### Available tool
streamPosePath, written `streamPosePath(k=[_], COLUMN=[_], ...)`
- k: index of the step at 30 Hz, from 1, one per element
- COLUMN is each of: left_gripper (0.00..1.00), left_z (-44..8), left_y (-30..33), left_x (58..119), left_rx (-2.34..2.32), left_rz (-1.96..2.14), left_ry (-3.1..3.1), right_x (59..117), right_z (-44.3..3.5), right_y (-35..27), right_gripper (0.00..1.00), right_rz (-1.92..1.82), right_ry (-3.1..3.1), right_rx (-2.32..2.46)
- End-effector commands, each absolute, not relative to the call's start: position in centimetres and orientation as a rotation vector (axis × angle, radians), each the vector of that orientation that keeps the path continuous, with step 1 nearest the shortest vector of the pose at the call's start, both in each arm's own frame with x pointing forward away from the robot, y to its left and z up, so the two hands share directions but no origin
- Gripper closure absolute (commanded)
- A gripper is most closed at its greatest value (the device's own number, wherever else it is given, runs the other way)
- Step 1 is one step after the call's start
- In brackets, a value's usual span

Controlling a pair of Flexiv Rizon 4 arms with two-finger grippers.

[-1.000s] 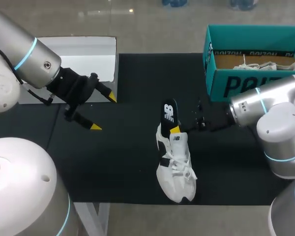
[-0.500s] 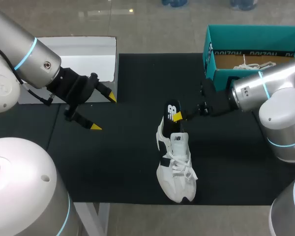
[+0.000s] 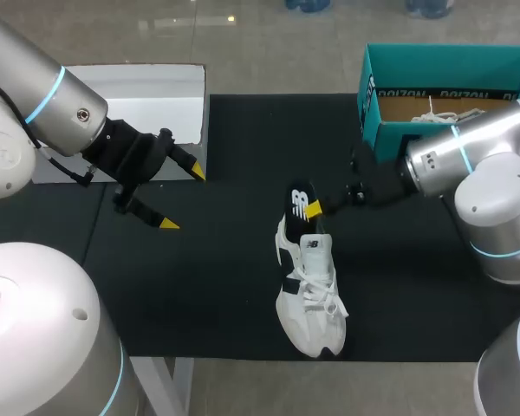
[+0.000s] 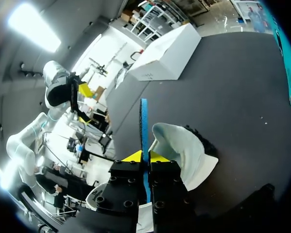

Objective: Take the shoe out of the shoebox, open the shoe tongue, remove and reinsert the insole, then place the shoe into the shoebox

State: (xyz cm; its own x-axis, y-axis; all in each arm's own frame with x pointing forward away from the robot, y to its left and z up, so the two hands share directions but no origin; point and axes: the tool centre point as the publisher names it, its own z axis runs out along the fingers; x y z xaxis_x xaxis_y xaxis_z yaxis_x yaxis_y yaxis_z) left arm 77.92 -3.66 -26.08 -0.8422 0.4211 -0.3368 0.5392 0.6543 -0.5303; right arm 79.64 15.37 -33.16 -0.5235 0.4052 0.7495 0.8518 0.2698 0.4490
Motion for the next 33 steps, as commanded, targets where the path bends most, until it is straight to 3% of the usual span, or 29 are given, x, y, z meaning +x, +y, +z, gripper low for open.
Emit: streamPosePath(k=[1,15,16,17,18,19,33], left_gripper=[0.0,0.0,0.0,0.0,0.0,0.0,0.0], left_z=[-26.1,-26.1,-26.1,-26.1,-26.1,-26.1,-26.1], left_y=[-3.7,-3.7,-3.7,-3.7,-3.7,-3.7,-3.7], left_x=[77.9,77.9,77.9,77.9,77.9,77.9,77.9], left_rx=[0.789,0.789,0.789,0.789,0.789,0.789,0.789], left_rz=[-0.946,-0.946,-0.946,-0.946,-0.946,-0.946,-0.946], left_ry=[2.689,2.689,2.689,2.689,2.689,2.689,2.689], right_x=[77.7,75.1,75.2,75.4,75.6,75.9,79.1], right_z=[-34.6,-36.5,-36.4,-36.2,-36.0,-35.7,-28.8], right_y=[15.9,16.1,16.0,16.0,16.0,16.0,14.1], right_gripper=[1.0,1.0,0.95,0.62,0.14,0.0,0.0], right_rz=[-1.203,-1.161,-1.16,-1.162,-1.161,-1.153,-1.105], right_ry=[-2.015,-1.952,-1.951,-1.95,-1.955,-1.974,-2.199], right_rx=[-1.154,-1.202,-1.207,-1.212,-1.215,-1.217,-1.323])
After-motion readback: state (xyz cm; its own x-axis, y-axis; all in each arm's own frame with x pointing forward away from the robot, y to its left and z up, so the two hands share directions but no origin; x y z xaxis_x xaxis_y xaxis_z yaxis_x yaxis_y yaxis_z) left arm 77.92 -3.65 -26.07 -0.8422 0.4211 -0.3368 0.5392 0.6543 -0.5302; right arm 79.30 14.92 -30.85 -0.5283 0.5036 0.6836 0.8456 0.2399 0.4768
